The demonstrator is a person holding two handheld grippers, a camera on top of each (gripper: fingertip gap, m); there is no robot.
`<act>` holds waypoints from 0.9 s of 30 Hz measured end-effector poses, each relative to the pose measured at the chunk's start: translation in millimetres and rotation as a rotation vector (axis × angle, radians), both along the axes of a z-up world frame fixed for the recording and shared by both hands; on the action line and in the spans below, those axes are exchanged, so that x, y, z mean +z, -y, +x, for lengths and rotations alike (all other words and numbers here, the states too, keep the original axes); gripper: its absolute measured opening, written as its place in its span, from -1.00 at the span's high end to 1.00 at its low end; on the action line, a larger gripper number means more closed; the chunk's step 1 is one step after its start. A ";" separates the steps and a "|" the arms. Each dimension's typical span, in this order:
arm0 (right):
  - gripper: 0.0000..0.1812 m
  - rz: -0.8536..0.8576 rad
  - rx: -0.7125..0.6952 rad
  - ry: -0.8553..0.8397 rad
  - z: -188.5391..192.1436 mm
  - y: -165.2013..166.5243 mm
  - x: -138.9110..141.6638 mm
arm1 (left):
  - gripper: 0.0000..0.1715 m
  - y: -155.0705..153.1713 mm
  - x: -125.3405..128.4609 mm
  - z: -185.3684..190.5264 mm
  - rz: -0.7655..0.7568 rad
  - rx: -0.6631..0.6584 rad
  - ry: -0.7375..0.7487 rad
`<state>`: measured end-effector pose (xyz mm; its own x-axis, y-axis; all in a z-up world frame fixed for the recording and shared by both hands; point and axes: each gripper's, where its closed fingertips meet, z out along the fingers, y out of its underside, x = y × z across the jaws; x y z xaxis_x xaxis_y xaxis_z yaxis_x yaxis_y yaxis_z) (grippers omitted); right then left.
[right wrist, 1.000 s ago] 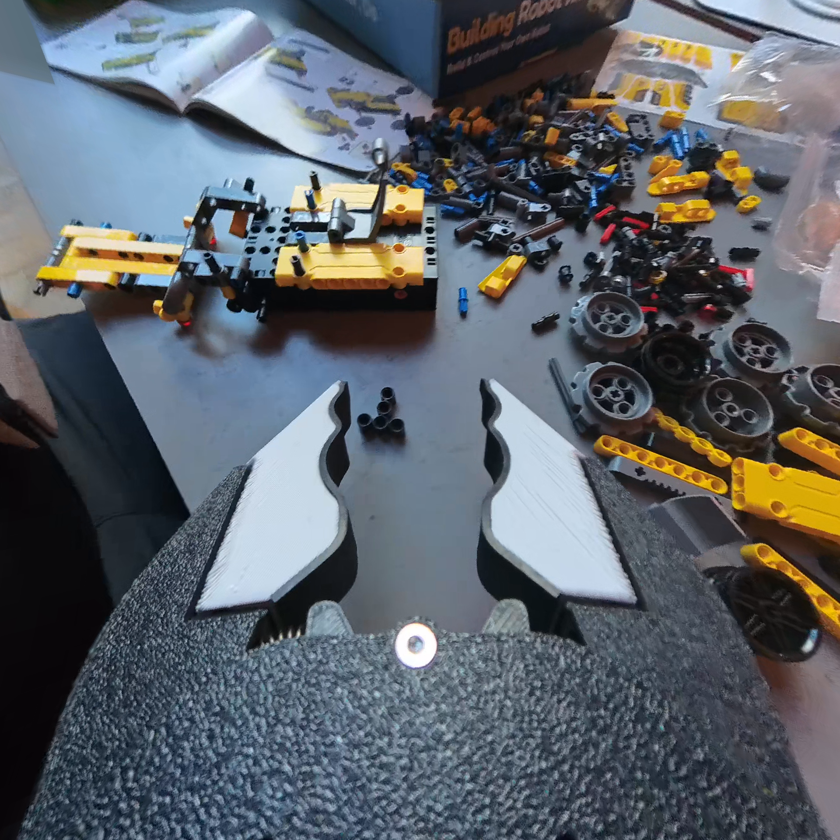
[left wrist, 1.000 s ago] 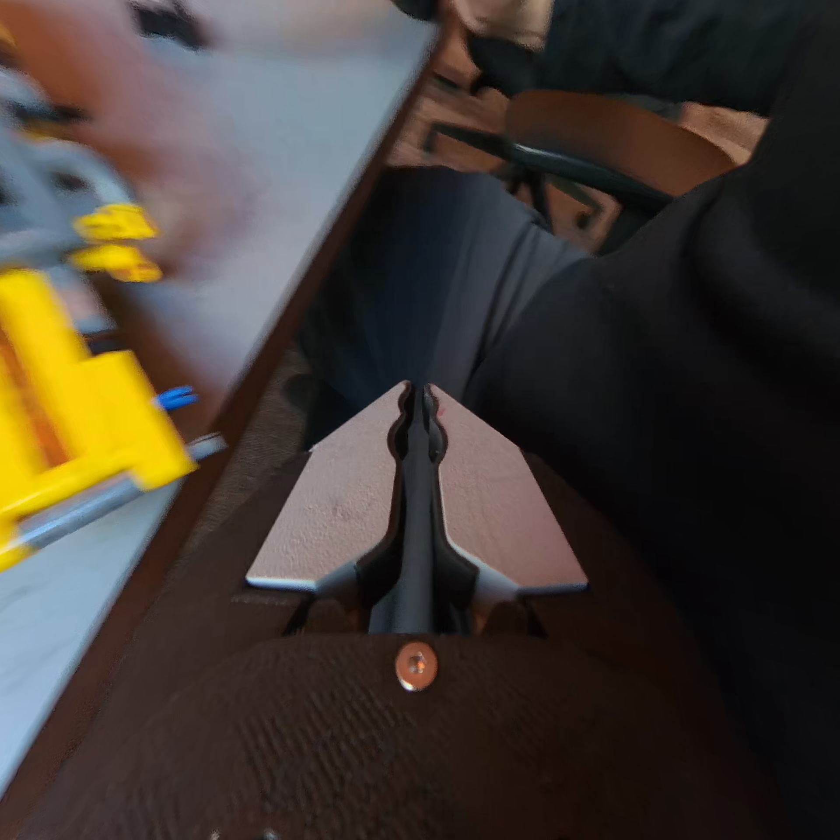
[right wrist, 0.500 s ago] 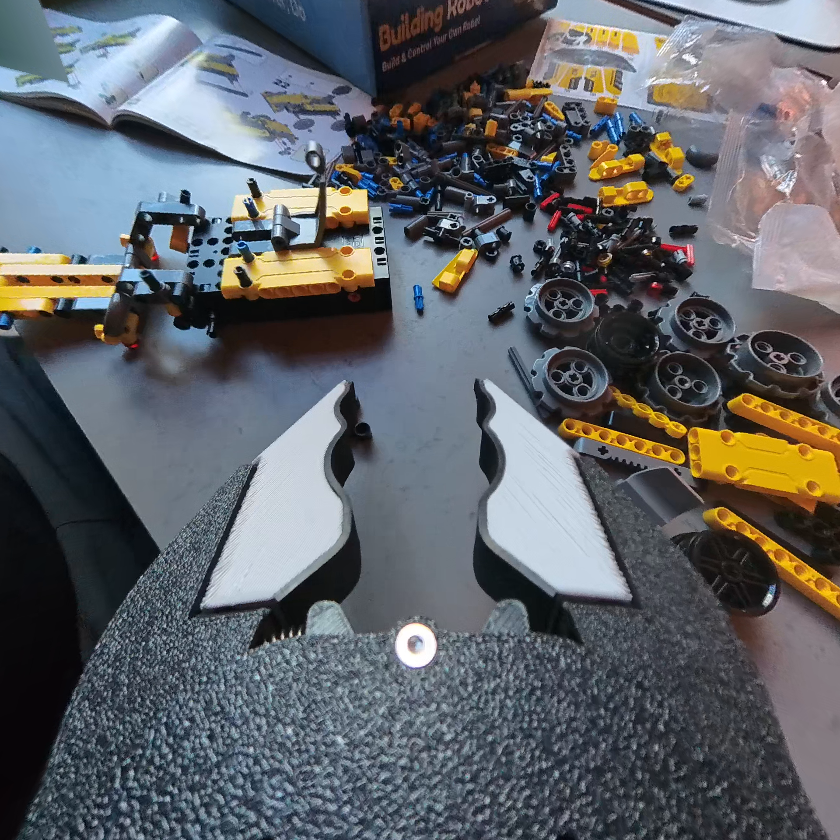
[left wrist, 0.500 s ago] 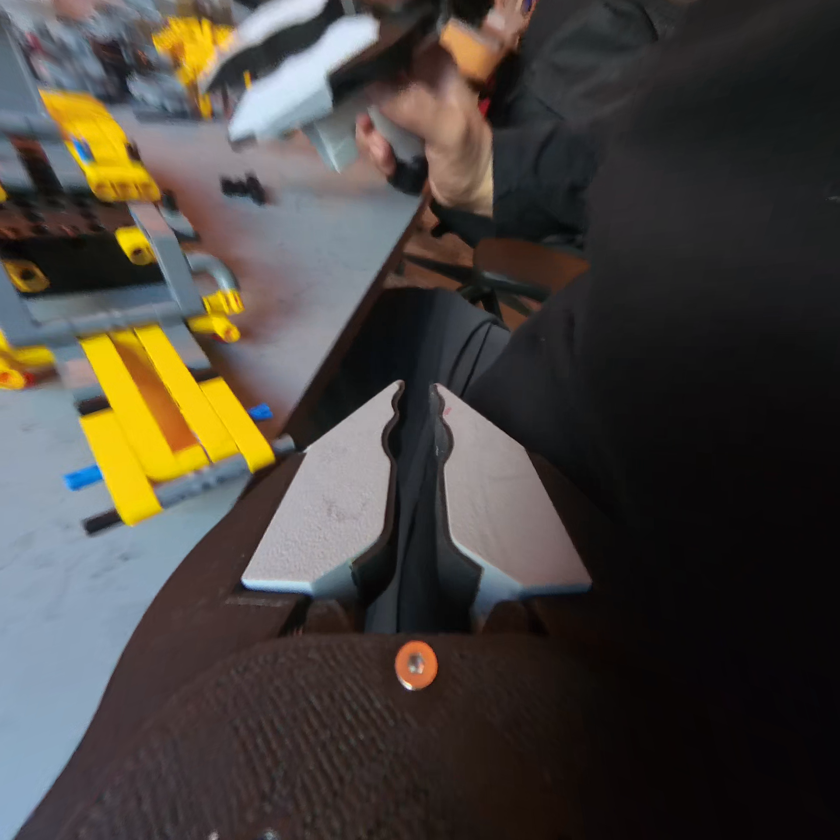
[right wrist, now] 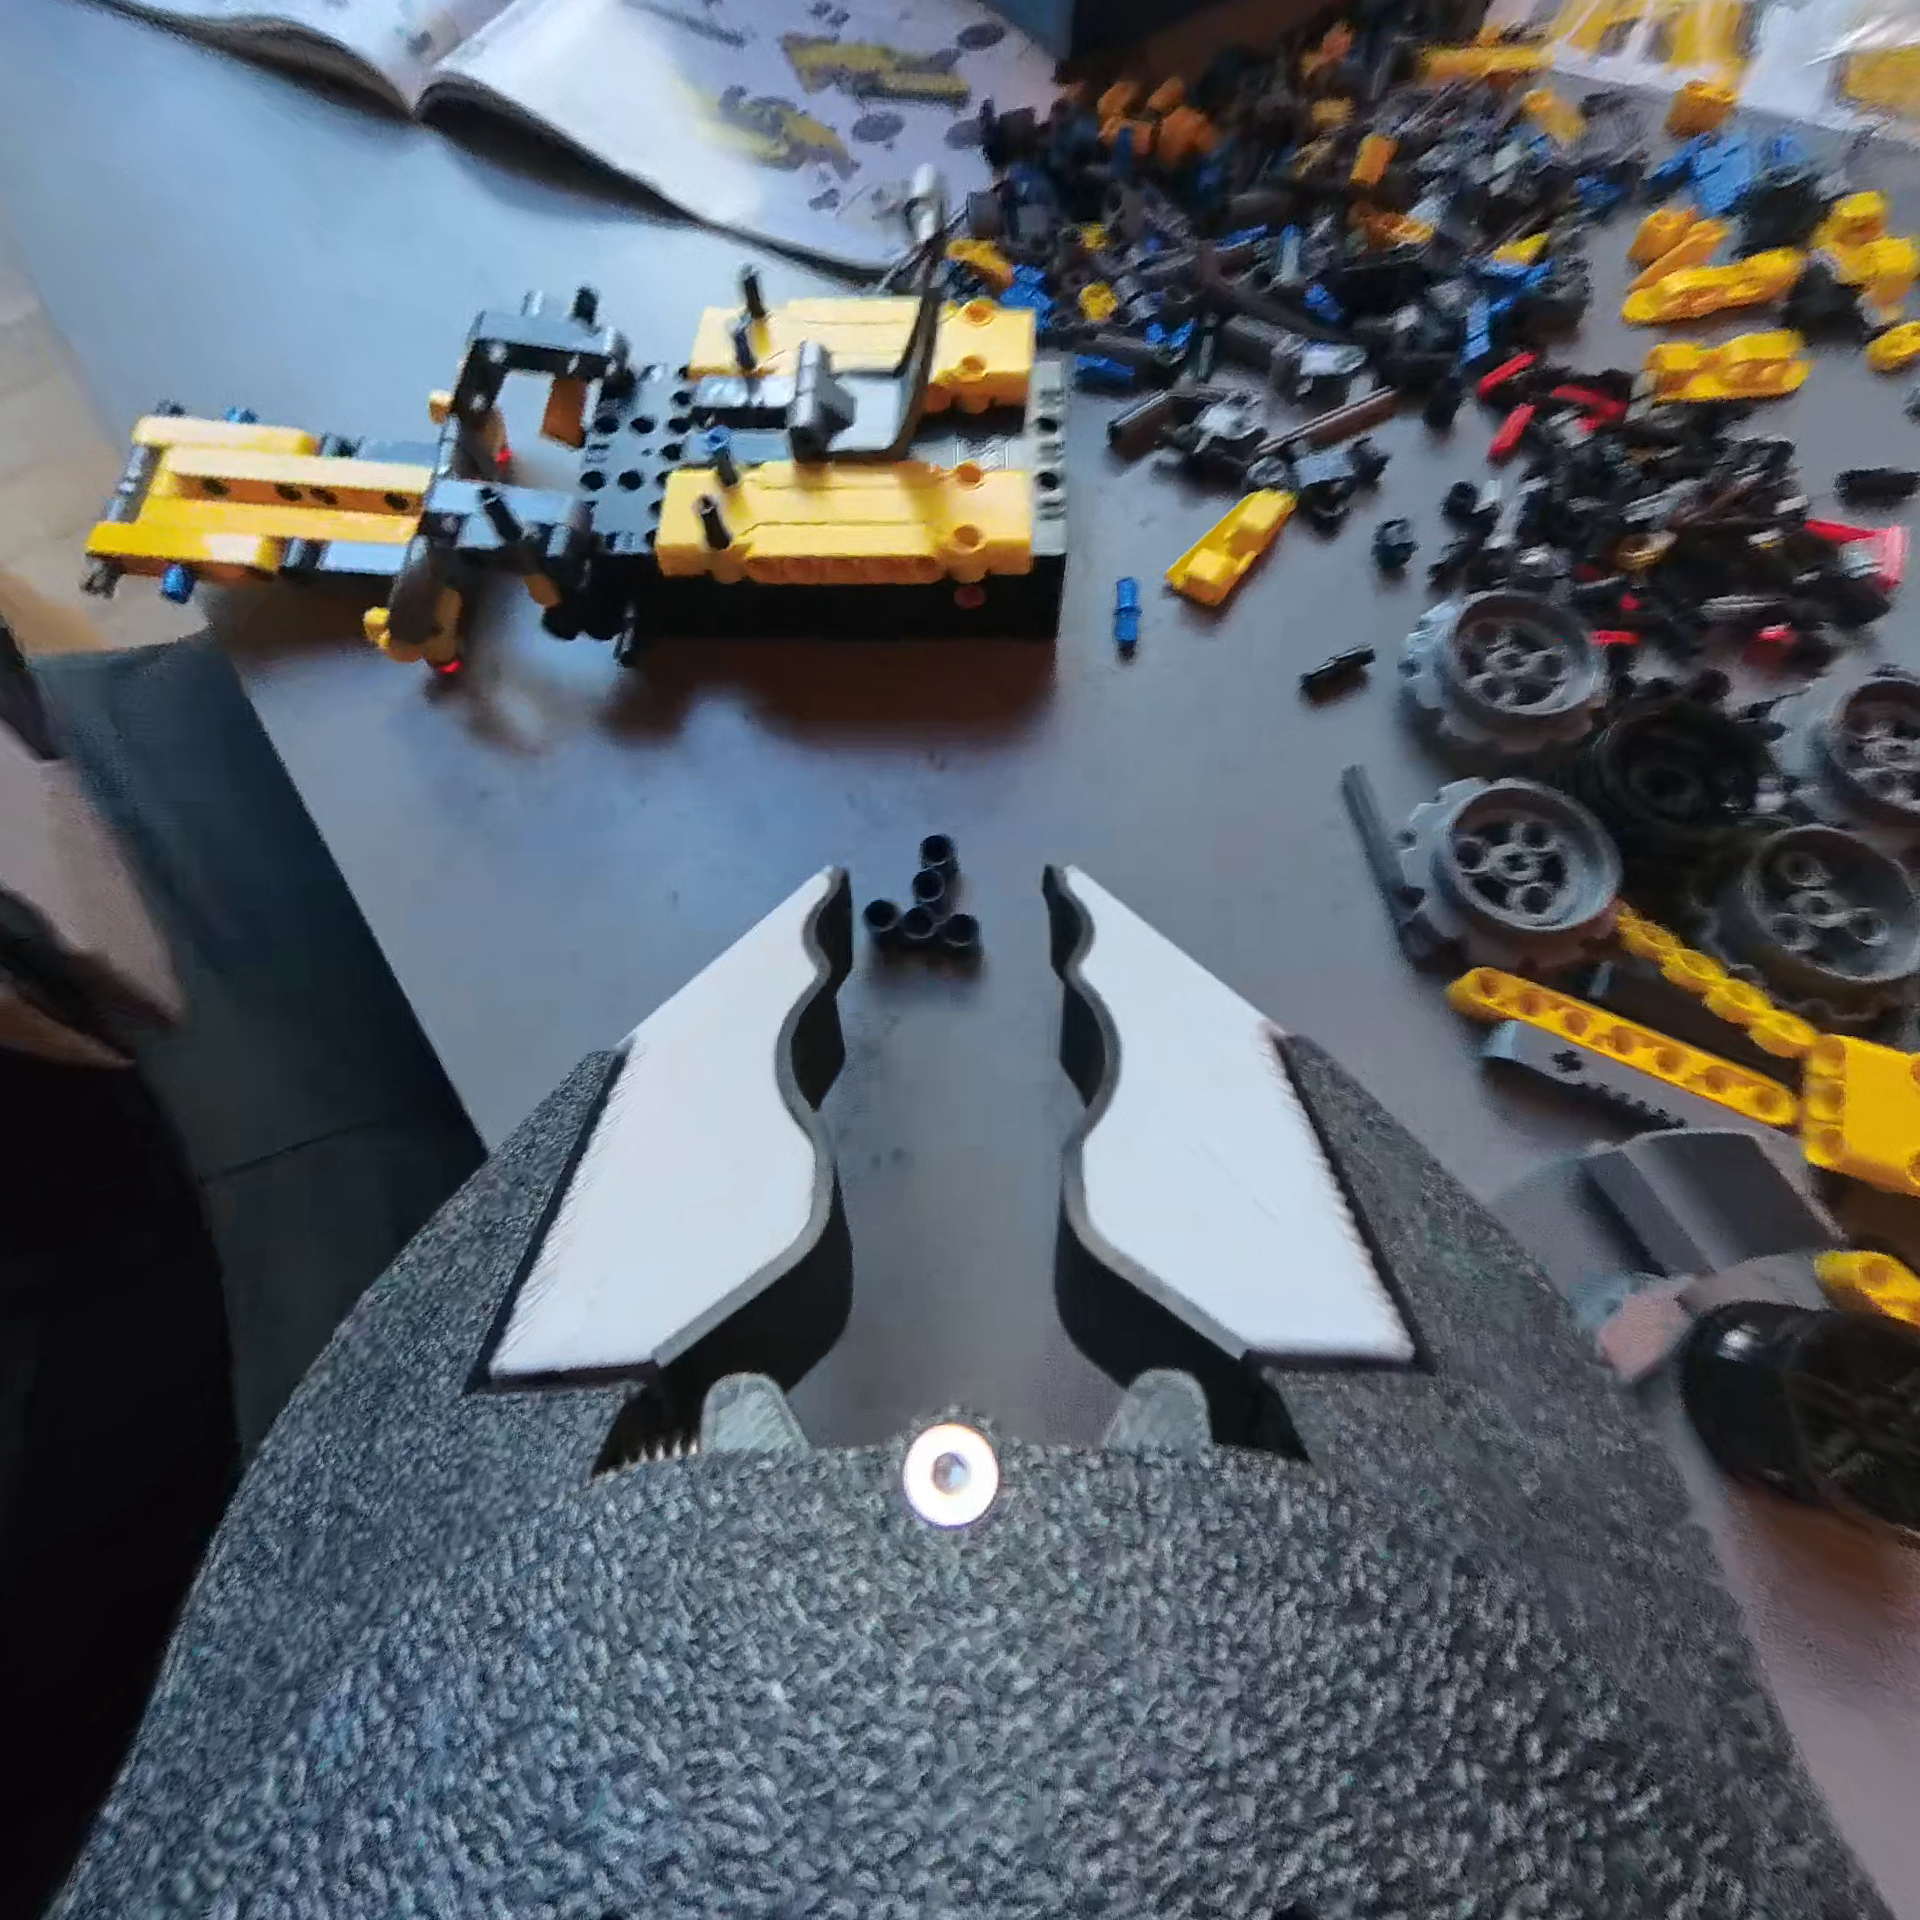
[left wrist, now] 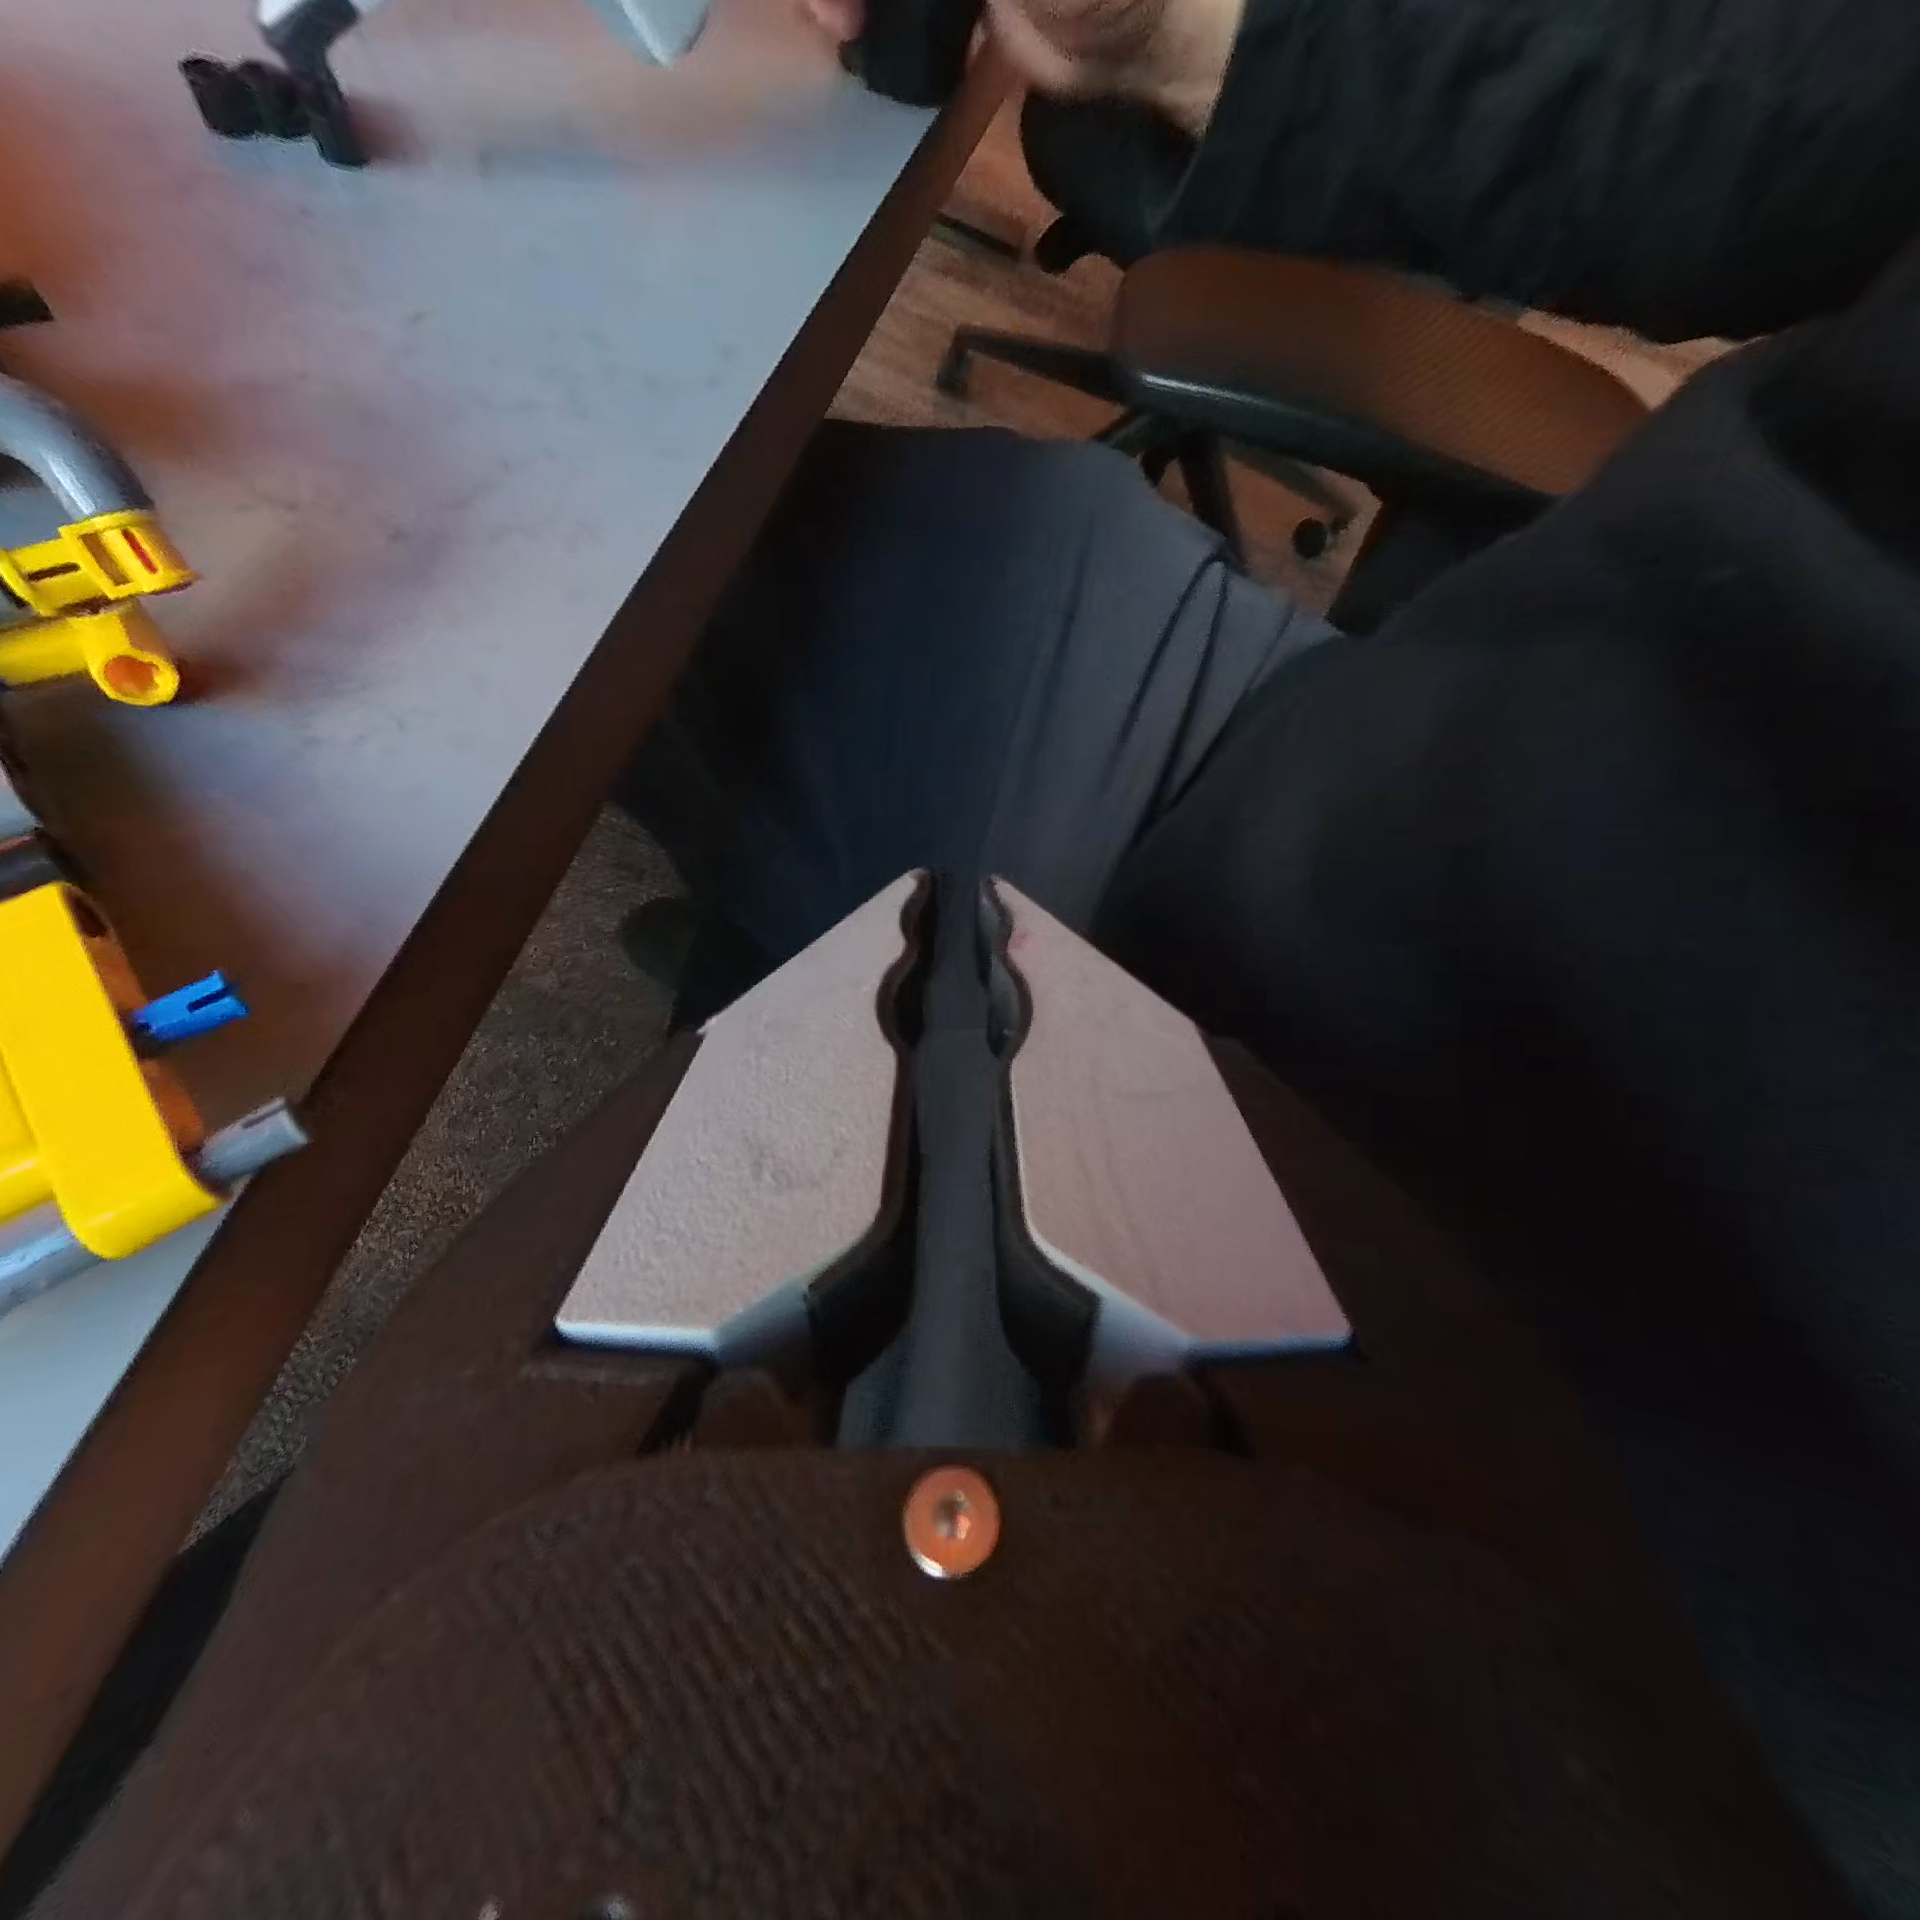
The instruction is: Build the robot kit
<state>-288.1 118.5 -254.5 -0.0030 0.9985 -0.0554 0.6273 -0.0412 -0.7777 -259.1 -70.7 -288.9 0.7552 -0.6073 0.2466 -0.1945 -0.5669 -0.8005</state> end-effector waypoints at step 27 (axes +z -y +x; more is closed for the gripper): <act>0.76 0.152 -0.093 0.083 1.8 -40.6 3.6 | 1.00 -0.7 -13.1 0.1 0.001 -0.018 -0.058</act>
